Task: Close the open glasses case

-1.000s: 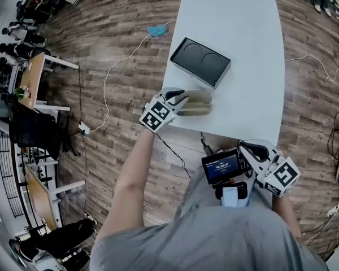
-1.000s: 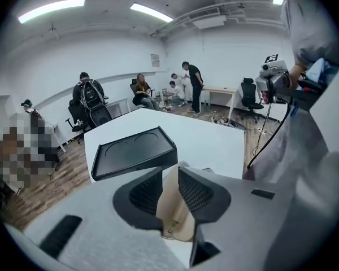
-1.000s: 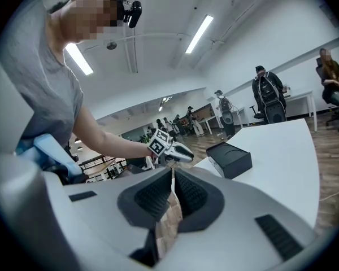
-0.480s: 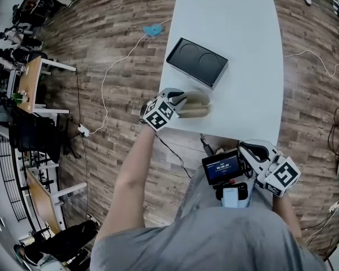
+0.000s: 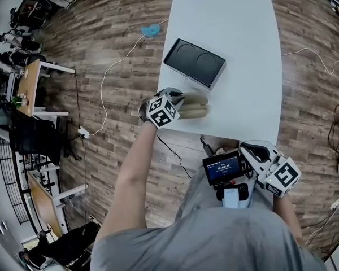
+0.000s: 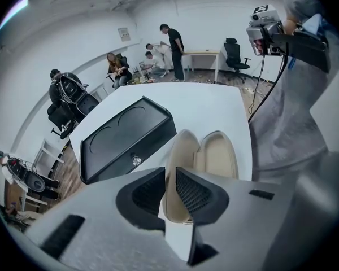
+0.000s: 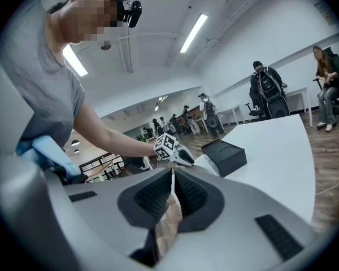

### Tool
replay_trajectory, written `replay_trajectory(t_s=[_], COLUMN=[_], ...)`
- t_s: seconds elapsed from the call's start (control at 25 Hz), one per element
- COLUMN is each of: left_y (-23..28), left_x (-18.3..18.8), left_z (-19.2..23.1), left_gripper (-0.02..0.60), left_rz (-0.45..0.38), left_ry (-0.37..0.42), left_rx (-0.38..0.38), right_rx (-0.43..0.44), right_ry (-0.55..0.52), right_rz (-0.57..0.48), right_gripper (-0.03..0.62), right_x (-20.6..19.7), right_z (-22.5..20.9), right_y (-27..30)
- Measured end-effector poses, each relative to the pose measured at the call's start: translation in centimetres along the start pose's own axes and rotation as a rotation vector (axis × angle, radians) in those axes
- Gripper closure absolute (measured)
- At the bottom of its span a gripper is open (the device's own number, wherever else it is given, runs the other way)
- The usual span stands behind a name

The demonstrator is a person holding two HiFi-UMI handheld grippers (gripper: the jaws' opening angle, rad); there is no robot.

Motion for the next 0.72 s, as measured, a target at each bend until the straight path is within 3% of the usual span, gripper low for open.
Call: replay_trajectory(t_s=[0.72], left_y=[1.1], left_x=[0.0], left_z=[-0.1], left_gripper=[0.537], left_rz=[0.117], left_ry=[0.116], left_rx=[0.062], right_rx=[-0.005], right_ry=[-0.001], right_rz=[-0.003], right_gripper=[0.560], right_x=[0.0], right_z=[0.3], right_y=[0.0])
Point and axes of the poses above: the fingertips, and each gripper's own axes: y forward along the fingers, z to its left, x out of its top, the point moved 7 cm from there along -y, backward along the fingers
